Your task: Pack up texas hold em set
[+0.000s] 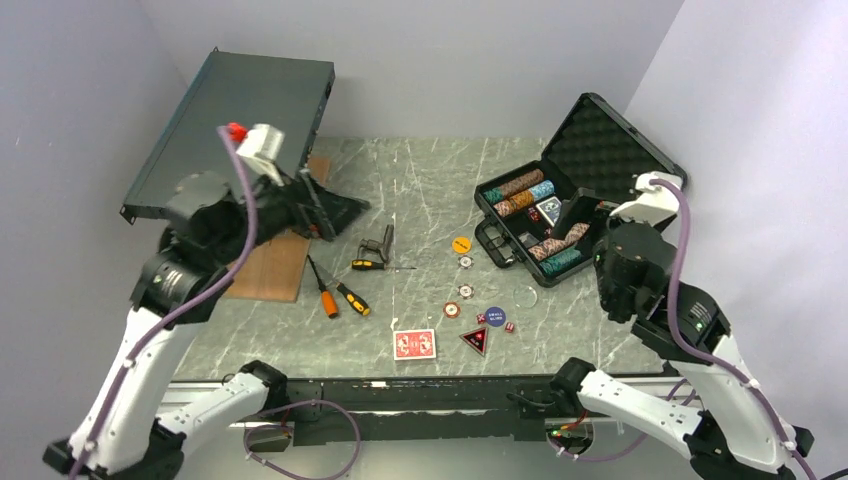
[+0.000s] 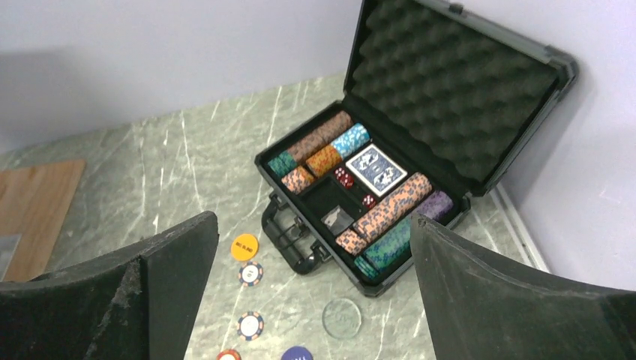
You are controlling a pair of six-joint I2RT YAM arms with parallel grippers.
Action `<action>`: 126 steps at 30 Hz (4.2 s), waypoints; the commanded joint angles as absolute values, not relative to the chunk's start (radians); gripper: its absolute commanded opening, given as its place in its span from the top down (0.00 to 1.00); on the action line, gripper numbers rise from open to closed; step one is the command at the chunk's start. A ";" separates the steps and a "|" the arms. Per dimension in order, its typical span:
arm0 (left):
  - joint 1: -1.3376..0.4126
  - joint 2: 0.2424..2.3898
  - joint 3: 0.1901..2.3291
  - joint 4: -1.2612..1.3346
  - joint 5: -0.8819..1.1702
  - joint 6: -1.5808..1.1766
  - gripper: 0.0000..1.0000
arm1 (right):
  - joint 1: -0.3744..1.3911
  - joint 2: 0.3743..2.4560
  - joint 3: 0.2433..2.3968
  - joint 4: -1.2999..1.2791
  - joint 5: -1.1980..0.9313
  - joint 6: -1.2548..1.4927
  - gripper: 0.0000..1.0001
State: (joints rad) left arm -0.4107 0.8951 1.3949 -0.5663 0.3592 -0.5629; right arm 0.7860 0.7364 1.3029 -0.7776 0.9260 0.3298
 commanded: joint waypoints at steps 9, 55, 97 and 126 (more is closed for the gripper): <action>-0.916 1.104 1.375 -0.549 0.003 -0.546 0.01 | 0.789 0.738 1.169 -0.923 0.665 0.493 0.00; -1.244 1.466 0.912 -0.503 -0.191 -0.143 0.01 | 0.789 0.489 0.901 -0.965 0.513 0.807 0.00; -1.173 1.302 0.862 -0.454 -0.242 -0.247 0.71 | 0.788 0.498 0.893 -0.935 0.554 0.767 0.00; -0.871 0.867 0.846 0.117 0.493 -0.886 1.00 | 0.711 0.794 0.765 0.113 -0.881 0.553 0.00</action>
State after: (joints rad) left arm -0.8837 0.8894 0.8562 -0.0525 0.3946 -0.7914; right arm 0.7612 0.7944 0.7815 -0.1173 -0.6952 0.4767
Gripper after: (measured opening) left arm 0.694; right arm 0.997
